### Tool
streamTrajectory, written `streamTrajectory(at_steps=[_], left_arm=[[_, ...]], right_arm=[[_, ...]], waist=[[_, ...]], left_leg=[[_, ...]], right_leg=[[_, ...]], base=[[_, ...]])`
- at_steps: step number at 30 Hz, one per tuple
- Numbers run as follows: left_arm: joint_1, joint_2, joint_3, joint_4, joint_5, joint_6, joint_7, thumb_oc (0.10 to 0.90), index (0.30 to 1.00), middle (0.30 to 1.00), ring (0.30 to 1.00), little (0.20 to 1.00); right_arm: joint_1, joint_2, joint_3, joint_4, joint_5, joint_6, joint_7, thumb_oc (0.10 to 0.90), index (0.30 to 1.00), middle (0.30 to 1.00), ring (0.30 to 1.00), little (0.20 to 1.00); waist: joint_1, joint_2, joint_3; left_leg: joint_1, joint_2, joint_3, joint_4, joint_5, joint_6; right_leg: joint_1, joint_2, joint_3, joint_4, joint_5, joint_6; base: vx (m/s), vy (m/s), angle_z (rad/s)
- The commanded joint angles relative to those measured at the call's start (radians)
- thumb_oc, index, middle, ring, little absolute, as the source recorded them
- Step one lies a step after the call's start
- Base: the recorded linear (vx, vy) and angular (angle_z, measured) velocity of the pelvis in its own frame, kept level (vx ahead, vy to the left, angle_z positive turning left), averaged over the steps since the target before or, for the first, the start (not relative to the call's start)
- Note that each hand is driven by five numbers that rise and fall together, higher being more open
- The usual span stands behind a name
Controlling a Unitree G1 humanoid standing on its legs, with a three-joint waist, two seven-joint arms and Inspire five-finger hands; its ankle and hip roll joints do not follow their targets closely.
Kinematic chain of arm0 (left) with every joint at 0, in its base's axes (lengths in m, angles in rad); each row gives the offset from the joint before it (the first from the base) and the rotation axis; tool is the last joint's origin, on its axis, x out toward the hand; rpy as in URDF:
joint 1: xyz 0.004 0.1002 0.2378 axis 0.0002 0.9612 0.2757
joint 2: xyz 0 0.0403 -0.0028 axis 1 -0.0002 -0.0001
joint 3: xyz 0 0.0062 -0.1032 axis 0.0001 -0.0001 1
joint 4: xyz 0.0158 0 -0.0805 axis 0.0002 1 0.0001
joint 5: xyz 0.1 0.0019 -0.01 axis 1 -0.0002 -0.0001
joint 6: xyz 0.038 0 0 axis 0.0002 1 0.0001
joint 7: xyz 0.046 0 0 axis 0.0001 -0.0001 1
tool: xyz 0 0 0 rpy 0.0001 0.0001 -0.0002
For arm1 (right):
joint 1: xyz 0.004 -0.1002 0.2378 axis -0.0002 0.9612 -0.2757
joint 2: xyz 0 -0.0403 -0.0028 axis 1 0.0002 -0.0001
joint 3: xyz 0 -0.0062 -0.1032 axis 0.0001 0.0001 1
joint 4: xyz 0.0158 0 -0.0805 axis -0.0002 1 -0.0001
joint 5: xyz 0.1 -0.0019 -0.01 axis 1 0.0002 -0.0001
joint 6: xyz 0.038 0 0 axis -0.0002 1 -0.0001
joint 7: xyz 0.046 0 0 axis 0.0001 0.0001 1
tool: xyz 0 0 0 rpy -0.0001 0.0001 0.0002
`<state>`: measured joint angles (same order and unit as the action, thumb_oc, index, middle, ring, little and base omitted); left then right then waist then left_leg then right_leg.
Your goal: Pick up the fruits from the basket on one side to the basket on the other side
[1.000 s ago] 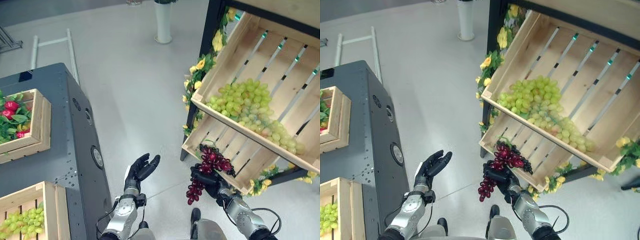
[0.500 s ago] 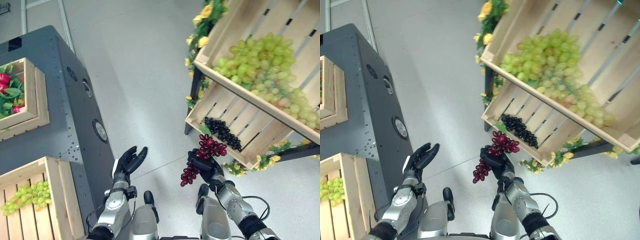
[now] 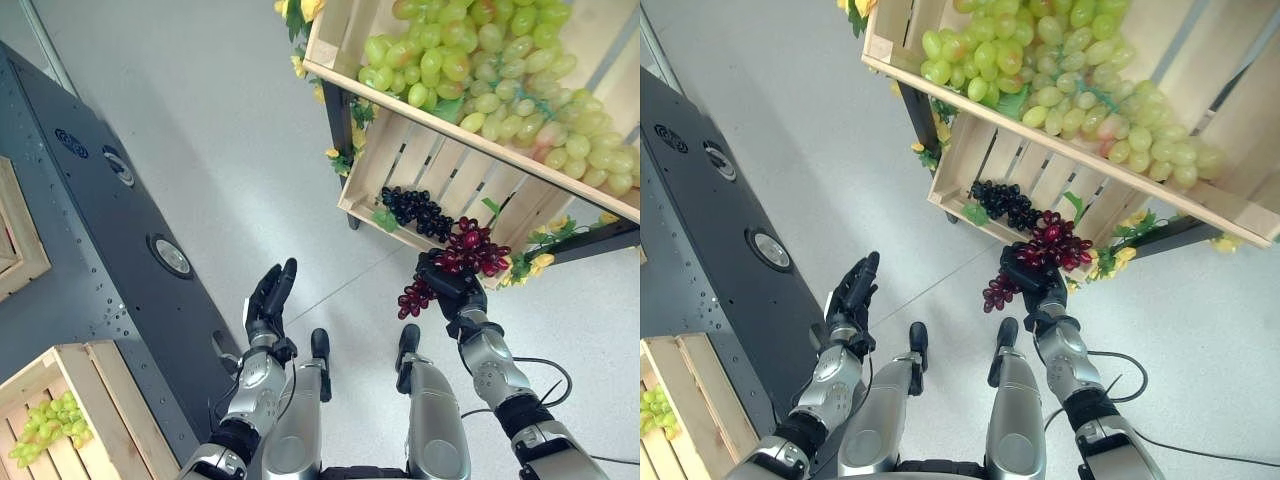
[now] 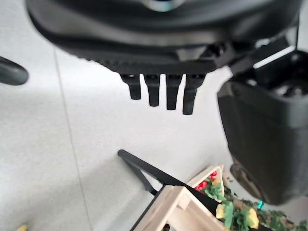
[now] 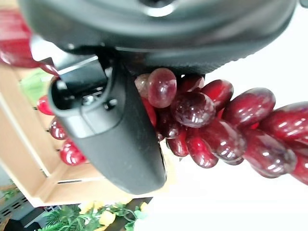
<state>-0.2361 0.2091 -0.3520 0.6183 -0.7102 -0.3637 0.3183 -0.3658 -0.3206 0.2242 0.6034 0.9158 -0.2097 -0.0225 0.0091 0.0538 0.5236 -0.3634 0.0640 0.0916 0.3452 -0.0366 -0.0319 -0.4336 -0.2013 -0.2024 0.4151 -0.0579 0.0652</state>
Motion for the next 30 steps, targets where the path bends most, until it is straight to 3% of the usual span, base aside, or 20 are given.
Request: streamTrajectory(at_steps=[1,11,20,24,25,27,30], left_arm=[[0.058,0.036,-0.008,-0.129,0.044,-0.066,0.012,0.800,0.900,0.900,0.900,0.900],[0.086,0.064,-0.035,-0.169,0.050,-0.040,-0.017,0.800,0.900,0.900,0.900,0.900],[0.089,0.111,-0.078,-0.205,0.039,-0.033,-0.021,0.800,0.900,0.900,0.900,0.900],[0.090,0.130,-0.097,-0.207,0.025,-0.034,-0.029,0.800,0.900,0.900,0.900,0.900],[0.096,0.132,-0.101,-0.204,0.024,-0.036,-0.030,0.800,0.900,0.900,0.900,0.900],[0.100,0.136,-0.106,-0.198,0.016,-0.045,-0.035,0.800,0.900,0.900,0.900,0.900],[0.106,0.146,-0.115,-0.202,0.001,-0.053,-0.036,0.800,0.900,0.900,0.900,0.900]], right_arm=[[-0.132,-0.042,-0.097,-0.151,-0.003,-0.167,-0.013,0.400,0.300,0.300,0.300,0.300],[-0.291,-0.207,-0.167,-0.084,0.002,-0.154,-0.007,0.400,0.300,0.300,0.300,0.300],[-0.553,-0.372,-0.156,0.119,0.037,-0.069,-0.132,0.400,0.300,0.300,0.300,0.300],[-0.669,-0.477,-0.096,0.324,-0.127,0.073,-0.182,0.400,0.300,0.300,0.300,0.300],[-0.674,-0.489,-0.085,0.346,-0.161,0.095,-0.187,0.400,0.300,0.300,0.300,0.300],[-0.692,-0.521,-0.059,0.397,-0.232,0.134,-0.200,0.400,0.300,0.300,0.300,0.300],[-0.743,-0.595,0.014,0.498,-0.442,0.224,-0.235,0.400,0.300,0.300,0.300,0.300]], waist=[[-0.004,-0.011,-0.004],[0.035,-0.004,-0.004],[0.081,0.011,-0.004],[0.101,0.017,-0.004],[0.103,0.017,-0.004],[0.107,0.018,-0.004],[0.115,0.020,-0.004]], left_leg=[[-0.063,-0.006,0.005,0.165,-0.076,-0.008],[-0.181,-0.011,-0.011,0.306,-0.130,0.024],[-0.232,-0.029,-0.041,0.340,-0.132,0.034],[-0.238,-0.034,-0.050,0.344,-0.124,0.037],[-0.223,-0.036,-0.056,0.356,-0.155,0.033],[-0.225,-0.035,-0.057,0.361,-0.157,0.035],[-0.238,-0.035,-0.062,0.373,-0.158,0.040]], right_leg=[[0.054,-0.001,0.005,0.072,-0.034,-0.040],[-0.054,-0.015,-0.013,0.212,-0.072,-0.065],[-0.105,-0.013,-0.020,0.267,-0.084,-0.074],[-0.110,-0.013,-0.028,0.274,-0.086,-0.082],[-0.099,-0.011,-0.018,0.290,-0.113,-0.073],[-0.102,-0.012,-0.019,0.298,-0.118,-0.075],[-0.113,-0.018,-0.026,0.313,-0.120,-0.078]], base=[[0.01,0.008,0.04],[0.02,-0.022,0.07],[0.02,-0.019,0.03],[0.02,-0.002,0.02],[0.08,-0.007,0.09],[0.05,-0.007,0.11],[0.02,-0.004,0.09]])
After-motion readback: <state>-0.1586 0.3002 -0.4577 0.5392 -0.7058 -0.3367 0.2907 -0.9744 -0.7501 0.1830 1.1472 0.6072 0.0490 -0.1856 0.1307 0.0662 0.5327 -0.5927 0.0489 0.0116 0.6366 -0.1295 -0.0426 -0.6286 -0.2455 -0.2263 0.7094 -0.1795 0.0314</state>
